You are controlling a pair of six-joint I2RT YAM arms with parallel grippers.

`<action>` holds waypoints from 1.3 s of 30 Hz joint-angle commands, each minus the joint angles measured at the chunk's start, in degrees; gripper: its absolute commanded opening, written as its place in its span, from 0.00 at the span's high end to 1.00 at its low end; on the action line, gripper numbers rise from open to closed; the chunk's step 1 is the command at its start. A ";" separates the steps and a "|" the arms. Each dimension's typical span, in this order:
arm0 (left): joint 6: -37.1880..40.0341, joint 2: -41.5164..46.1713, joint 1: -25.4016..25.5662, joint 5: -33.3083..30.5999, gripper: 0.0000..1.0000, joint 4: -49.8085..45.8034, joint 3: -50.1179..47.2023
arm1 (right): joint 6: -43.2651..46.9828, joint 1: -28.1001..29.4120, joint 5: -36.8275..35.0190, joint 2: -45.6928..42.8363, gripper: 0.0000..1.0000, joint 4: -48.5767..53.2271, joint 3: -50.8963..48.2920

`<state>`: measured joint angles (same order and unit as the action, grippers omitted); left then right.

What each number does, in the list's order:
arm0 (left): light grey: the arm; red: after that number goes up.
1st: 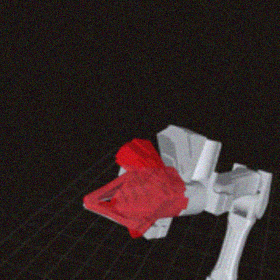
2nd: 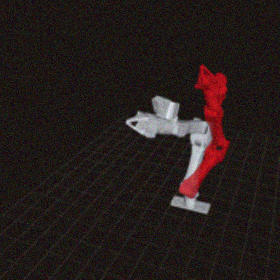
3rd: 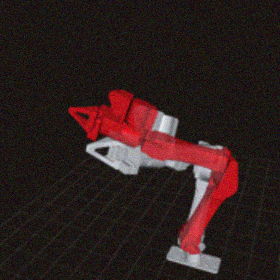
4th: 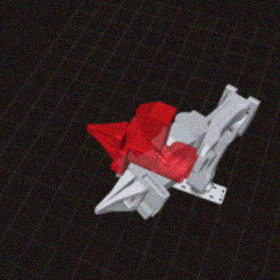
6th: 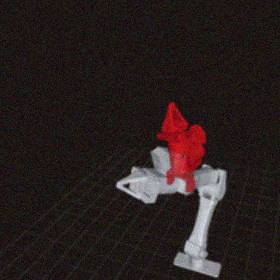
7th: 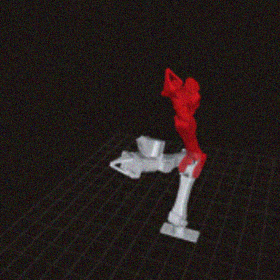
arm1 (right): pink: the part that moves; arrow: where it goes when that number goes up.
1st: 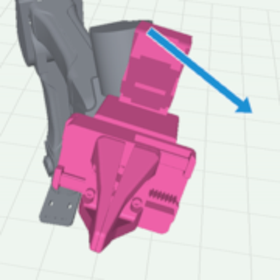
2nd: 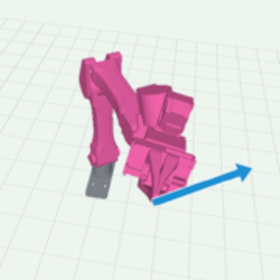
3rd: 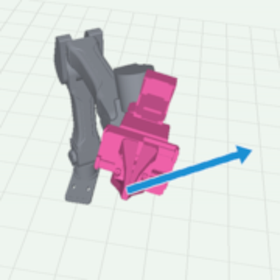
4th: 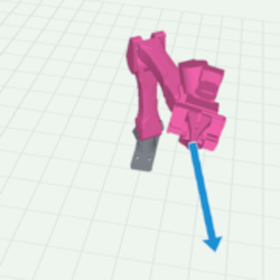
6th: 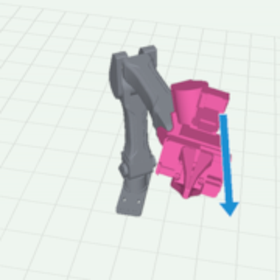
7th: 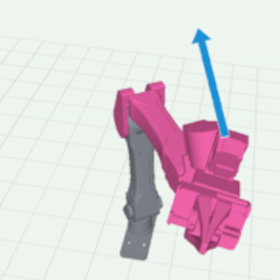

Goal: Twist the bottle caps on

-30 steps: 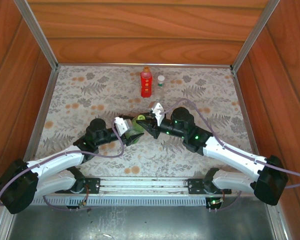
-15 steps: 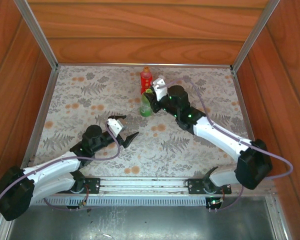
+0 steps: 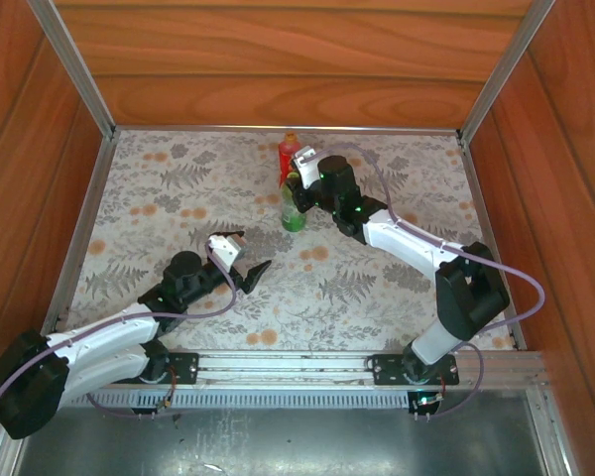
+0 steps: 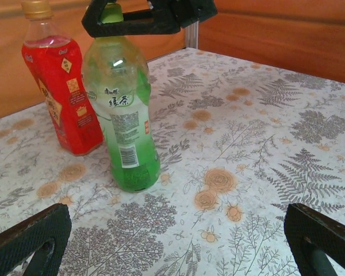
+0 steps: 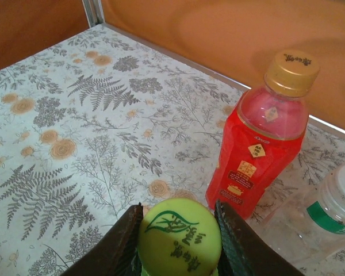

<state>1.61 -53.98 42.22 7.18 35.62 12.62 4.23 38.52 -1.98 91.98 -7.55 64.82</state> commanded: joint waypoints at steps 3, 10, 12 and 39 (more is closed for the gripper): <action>-0.56 -0.86 -0.29 -0.85 0.00 0.95 0.61 | 0.86 -0.39 1.31 -0.60 0.54 1.05 0.18; -0.46 -0.96 -0.30 -1.05 0.00 0.95 1.10 | 2.58 -0.39 0.77 -3.90 0.25 0.31 0.74; -0.55 -0.73 -0.30 -1.05 0.00 0.95 1.17 | 2.80 -0.46 0.37 -5.40 0.19 0.08 0.25; 4.11 -9.93 -34.65 -17.19 0.00 4.83 -0.82 | 4.27 -24.06 -15.06 -15.39 0.00 -35.70 -44.10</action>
<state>7.75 -61.73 10.72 -9.26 36.58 13.04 9.47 18.02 -19.31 74.02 -33.67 22.06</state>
